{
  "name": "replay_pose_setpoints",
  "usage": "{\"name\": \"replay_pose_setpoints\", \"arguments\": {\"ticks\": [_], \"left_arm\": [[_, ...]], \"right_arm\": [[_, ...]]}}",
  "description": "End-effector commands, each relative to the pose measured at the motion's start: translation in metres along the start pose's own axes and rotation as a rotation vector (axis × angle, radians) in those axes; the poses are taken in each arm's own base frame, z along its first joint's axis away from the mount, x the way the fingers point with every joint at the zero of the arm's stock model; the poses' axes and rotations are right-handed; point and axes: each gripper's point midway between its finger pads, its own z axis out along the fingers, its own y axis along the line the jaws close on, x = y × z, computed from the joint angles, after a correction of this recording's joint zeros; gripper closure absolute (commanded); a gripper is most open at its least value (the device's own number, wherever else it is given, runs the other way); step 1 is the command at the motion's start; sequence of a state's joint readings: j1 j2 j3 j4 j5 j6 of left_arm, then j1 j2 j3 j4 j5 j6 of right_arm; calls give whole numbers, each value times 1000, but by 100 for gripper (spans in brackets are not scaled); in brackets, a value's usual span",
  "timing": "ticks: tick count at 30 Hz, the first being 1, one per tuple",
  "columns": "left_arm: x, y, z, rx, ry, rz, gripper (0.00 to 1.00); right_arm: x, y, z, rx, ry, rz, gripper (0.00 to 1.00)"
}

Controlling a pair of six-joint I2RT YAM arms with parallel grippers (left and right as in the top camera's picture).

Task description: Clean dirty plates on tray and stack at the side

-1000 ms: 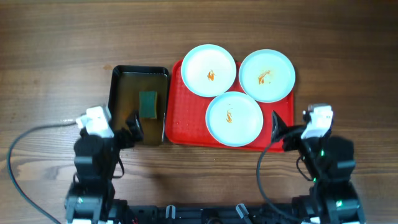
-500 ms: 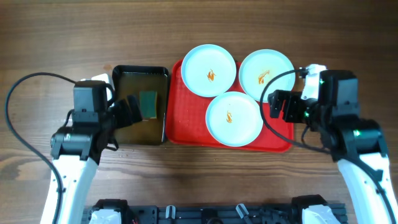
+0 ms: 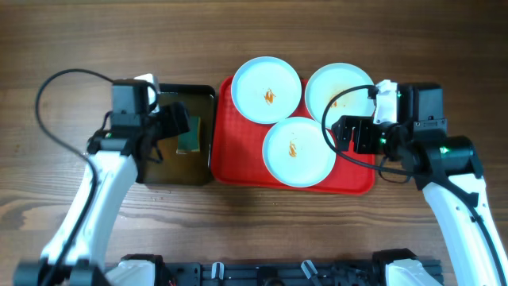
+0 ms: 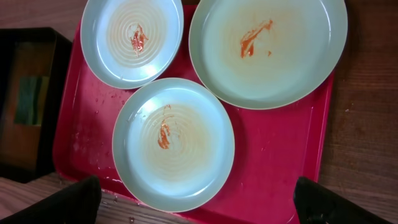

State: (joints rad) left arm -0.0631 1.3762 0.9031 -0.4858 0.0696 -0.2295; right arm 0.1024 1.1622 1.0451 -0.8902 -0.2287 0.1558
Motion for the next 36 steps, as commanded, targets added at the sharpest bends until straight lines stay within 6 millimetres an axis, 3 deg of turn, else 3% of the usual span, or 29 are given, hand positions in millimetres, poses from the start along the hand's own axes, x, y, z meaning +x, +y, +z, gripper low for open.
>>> {"name": "replay_pose_setpoints", "arguments": {"ticks": [1, 5, 10, 12, 14, 16, 18, 24, 36], "left_arm": [[18, -12, 32, 7, 86, 108, 12], [40, -4, 67, -76, 165, 144, 15], [65, 2, 89, -101, 255, 148, 25], [71, 4, 93, -107, 274, 149, 37], [71, 4, 93, -107, 274, 149, 58], [69, 4, 94, -105, 268, 149, 65], [65, 3, 94, -105, 252, 150, 55], [46, 3, 89, -131, 188, 154, 53], [44, -11, 90, -168, 148, 224, 47]], "right_arm": [[-4, 5, 2, -20, 3, -11, 1], [-4, 4, 2, -14, 4, 0, 0], [-4, 4, 2, -14, 3, 0, 0], [-4, 4, 2, -14, 3, 0, 1], [-4, 3, 3, -9, 2, 0, 1], [-4, 0, 5, 2, 7, 2, 1], [-3, 0, 6, 3, 14, 3, 0], [-3, -1, 9, 4, 21, 5, 0], [-3, -2, 13, 6, 33, 8, 1]]}}
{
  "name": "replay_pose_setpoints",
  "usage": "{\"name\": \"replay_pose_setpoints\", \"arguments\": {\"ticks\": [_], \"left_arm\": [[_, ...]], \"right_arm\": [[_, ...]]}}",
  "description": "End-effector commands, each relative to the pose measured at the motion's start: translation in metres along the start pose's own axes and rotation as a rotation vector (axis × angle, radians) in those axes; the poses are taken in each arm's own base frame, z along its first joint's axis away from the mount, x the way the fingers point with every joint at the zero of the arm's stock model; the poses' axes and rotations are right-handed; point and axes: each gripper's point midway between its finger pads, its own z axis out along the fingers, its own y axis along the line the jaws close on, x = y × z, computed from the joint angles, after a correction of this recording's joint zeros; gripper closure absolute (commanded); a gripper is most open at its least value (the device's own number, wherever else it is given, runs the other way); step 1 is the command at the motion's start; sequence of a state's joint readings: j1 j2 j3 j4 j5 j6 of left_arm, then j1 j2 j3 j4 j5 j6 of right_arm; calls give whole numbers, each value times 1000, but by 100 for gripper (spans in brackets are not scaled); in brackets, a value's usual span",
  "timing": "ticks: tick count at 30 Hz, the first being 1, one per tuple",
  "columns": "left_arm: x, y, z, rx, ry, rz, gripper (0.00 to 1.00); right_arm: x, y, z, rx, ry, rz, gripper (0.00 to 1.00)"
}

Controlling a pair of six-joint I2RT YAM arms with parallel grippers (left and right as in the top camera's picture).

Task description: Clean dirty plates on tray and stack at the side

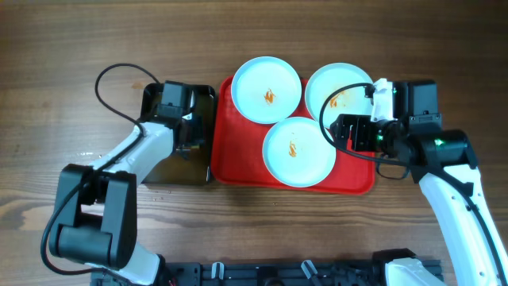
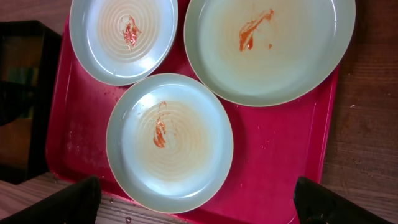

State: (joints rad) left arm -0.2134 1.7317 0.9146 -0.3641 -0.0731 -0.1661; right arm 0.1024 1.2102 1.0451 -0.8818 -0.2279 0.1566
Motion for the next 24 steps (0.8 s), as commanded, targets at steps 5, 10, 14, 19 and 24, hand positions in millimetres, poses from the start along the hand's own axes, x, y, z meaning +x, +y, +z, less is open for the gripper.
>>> {"name": "replay_pose_setpoints", "arguments": {"ticks": [5, 10, 14, 19, 24], "left_arm": [[-4, 1, -2, -56, -10, 27, 63], [2, 2, 1, -62, 13, 30, 96], [2, 2, 0, -62, 13, 29, 96], [-3, 2, -14, -57, -6, 27, 96], [-16, -2, -52, -17, -81, -16, 96]], "right_arm": [[-5, 2, 1, -1, -5, -2, 0], [-4, 1, 1, 1, -4, -2, 1], [-2, -3, 6, 21, 14, 0, 1], [4, -7, 20, 30, 72, 13, 1], [14, -15, 45, 44, 163, 33, 17]]}}
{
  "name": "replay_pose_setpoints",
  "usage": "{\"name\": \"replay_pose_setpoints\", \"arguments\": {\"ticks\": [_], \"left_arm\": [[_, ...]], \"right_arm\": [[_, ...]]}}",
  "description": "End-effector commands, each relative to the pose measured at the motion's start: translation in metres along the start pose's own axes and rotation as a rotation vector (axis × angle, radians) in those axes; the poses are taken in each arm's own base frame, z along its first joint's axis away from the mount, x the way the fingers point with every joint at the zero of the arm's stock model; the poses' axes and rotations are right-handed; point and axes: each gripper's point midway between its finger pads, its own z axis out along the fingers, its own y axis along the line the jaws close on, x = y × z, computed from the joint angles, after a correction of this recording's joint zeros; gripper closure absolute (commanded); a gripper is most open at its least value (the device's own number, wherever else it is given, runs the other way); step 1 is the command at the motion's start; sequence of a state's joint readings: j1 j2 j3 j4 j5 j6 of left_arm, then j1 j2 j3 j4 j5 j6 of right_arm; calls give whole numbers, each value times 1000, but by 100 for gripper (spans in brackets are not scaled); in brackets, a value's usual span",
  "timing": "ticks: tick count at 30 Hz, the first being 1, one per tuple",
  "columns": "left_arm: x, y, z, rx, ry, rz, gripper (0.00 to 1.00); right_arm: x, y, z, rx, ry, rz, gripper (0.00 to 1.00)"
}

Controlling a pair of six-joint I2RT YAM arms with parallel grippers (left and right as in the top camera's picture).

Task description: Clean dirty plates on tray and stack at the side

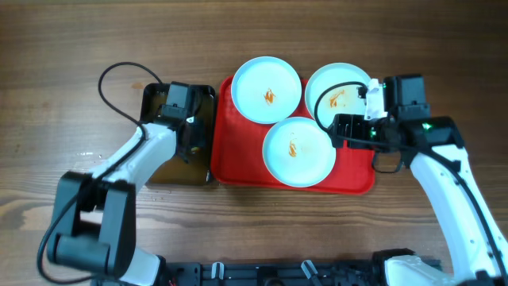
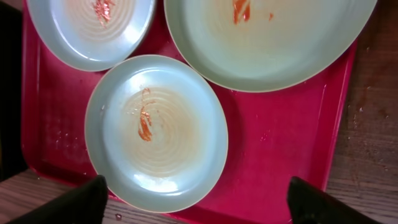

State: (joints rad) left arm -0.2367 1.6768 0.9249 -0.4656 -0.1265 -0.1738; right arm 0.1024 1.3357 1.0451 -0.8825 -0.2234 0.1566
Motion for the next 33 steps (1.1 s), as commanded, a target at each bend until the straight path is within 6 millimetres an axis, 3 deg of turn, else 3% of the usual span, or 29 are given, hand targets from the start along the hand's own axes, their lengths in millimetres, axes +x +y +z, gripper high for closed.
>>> {"name": "replay_pose_setpoints", "arguments": {"ticks": [1, 7, 12, 17, 21, 26, 33], "left_arm": [[-22, -5, -42, 51, -107, -55, 96], [-10, -21, -49, 152, -55, -77, 96], [-10, -22, -49, 160, -53, -77, 96], [-10, -22, -49, 159, -53, -76, 96], [-10, -22, -49, 159, -53, -77, 96], [-9, -27, -50, 189, -41, -124, 96], [-6, -93, -72, 537, 2, -82, 96]], "right_arm": [[3, -5, 19, 21, 66, 12, 25], [28, -16, 68, 25, 252, 58, 39], [44, -24, 97, 34, 355, 84, 64], [51, -22, 117, -5, 400, 102, 80], [52, -18, 118, -19, 404, 100, 95], [55, -5, 119, -51, 416, 106, 96], [65, 5, 125, -40, 429, 121, 96]]}}
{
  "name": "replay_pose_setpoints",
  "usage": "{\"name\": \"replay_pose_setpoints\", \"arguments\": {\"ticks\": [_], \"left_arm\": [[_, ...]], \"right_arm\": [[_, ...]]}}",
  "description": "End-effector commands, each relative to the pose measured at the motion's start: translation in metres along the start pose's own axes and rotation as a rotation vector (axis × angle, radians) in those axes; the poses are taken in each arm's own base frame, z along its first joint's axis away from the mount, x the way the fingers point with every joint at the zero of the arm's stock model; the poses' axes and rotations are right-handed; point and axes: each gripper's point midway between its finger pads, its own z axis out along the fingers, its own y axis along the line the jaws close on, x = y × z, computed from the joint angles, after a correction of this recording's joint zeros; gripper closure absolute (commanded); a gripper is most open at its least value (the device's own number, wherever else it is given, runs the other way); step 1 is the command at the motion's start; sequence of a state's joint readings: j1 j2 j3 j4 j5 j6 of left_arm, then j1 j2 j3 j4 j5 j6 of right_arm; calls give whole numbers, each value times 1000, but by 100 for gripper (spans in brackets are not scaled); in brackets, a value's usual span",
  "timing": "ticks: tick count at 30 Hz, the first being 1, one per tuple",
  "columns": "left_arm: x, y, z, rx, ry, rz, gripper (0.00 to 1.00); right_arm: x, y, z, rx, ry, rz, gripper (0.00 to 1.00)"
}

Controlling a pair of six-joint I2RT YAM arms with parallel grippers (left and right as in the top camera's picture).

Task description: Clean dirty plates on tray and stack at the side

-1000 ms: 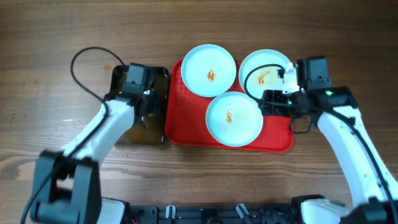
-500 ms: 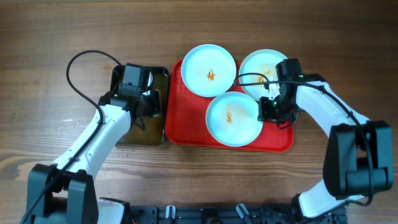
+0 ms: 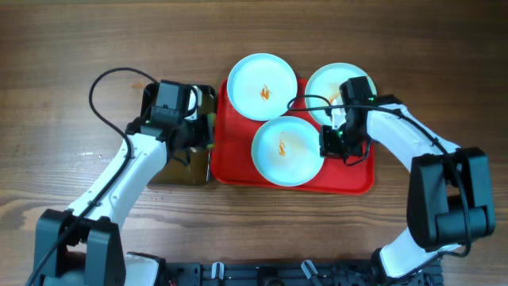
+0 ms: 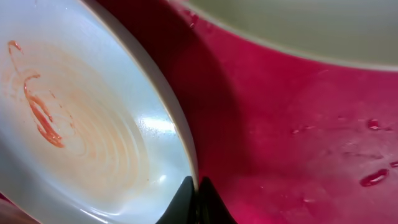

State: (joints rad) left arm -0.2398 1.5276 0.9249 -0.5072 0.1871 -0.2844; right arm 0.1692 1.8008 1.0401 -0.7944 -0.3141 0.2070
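Observation:
Three pale blue plates smeared with orange sauce lie on the red tray (image 3: 349,179). My right gripper (image 3: 329,143) is shut on the right rim of the front plate (image 3: 282,151). In the right wrist view its fingertips (image 4: 186,202) pinch that rim, one inside the front plate (image 4: 81,118) and one outside over the tray (image 4: 298,137). The back left plate (image 3: 262,86) and the back right plate (image 3: 327,86) lie untouched. My left gripper (image 3: 198,133) is at the right edge of the black bin (image 3: 163,171); its jaws and the sponge are hidden.
The black bin stands against the tray's left side. Drops of water lie on the tray floor (image 4: 373,177). Bare wooden table (image 3: 444,63) stretches to the right of the tray and to the left of the bin.
My right gripper was open above the tray and now sits low, shut on the front plate's right rim. That plate lies slightly further left. The left arm has shifted a little at the bin.
At first my left gripper hung over the green sponge in the bin and the right gripper stood open high over the tray. Then the left gripper was down in the bin. The right gripper was then lower over the front plate, and now holds its rim.

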Motion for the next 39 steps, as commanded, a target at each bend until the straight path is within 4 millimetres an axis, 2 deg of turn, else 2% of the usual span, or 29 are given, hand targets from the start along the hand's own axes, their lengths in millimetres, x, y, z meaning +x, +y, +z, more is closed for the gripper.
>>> {"name": "replay_pose_setpoints", "arguments": {"ticks": [1, 7, 9, 16, 18, 23, 25, 28, 35, 37, 39], "left_arm": [[3, -52, -6, 213, 23, 5, 96], [7, -103, 1, 304, 1, 3, 96], [12, -129, 9, 352, 4, -12, 96], [34, -180, 44, 470, 59, -34, 96], [44, -193, 61, 510, 94, -55, 96], [63, -190, 93, 479, 157, -116, 96], [69, -179, 106, 437, 171, -129, 96], [62, -158, 115, 351, 139, -158, 96], [43, -117, 103, 247, 101, -113, 96], [40, -116, 94, 248, 93, -65, 96], [33, -130, 75, 311, 69, 19, 96]], "right_arm": [[8, 3, 9, -13, 33, 42, 96], [7, 4, 9, -14, 31, 51, 96], [7, 4, 9, -14, 30, 51, 96], [7, 4, 9, -14, 31, 50, 96], [7, 4, 9, -14, 30, 50, 96], [7, 4, 9, -14, 30, 50, 96], [7, 4, 9, -14, 30, 50, 96], [7, 4, 9, -13, 30, 49, 96], [7, 3, 9, -13, 30, 49, 96], [8, 4, 9, -13, 31, 48, 96], [8, 3, 9, -12, 34, 50, 96]]}}
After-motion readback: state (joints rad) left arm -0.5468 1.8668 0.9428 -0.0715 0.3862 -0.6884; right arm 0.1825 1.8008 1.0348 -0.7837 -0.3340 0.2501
